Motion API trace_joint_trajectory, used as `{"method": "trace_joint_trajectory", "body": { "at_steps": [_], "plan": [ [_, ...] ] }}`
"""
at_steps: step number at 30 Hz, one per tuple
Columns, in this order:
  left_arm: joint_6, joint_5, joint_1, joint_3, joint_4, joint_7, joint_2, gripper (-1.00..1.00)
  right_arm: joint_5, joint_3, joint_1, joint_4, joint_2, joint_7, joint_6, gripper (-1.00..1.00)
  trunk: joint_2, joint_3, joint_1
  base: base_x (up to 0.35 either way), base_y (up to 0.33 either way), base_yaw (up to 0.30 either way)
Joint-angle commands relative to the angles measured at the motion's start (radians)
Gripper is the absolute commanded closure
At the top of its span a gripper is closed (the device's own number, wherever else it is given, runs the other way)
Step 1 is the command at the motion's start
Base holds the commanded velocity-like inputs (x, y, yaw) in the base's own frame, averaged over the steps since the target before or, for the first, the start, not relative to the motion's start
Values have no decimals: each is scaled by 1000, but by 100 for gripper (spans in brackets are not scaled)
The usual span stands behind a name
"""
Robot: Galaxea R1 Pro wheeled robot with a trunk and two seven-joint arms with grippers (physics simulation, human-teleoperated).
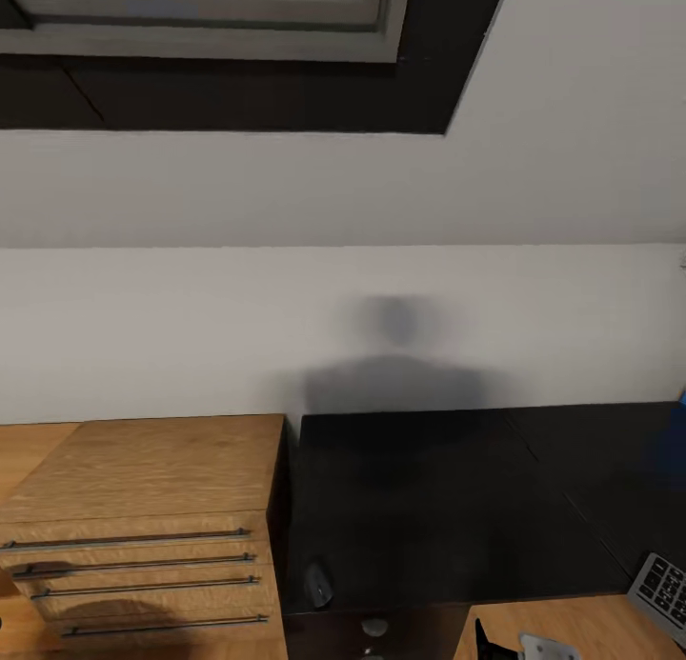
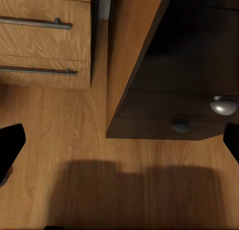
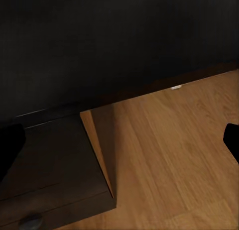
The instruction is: In the bedroom, organize the workspace by keeping the computer under the desk, ensuring the monitor is on the desk, placing the keyboard on the desk next to the monitor, placing the mouse on the desk next to the keyboard, moving the folder from the swivel chair onto the desk next to the mouse, stacking the notebook on top of the folder with the pen on top of the notebook, and positioning the swivel chair next to the desk.
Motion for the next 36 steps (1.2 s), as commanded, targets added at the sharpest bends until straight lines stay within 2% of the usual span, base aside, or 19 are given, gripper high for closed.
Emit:
{"method": "trace_joint_trajectory", "body": {
  "at_steps": [1, 11, 36],
  "plan": [
    [3, 10, 0, -3, -1, 6, 1, -100, -2, -1, -1, 0, 1, -1, -3, -100, -1, -1, 0, 0, -6, -2],
    [3, 9, 0, -3, 6, 5, -1, -100, -4, -1, -1, 9, 3, -1, -3, -100, -1, -1, 0, 0, -1, -71],
    [3, 9, 0, -3, 7, 5, -1, -100, -2, -1, -1, 24, 4, 0, -5, -100, -1, -1, 0, 0, 0, -279]
  ]
}}
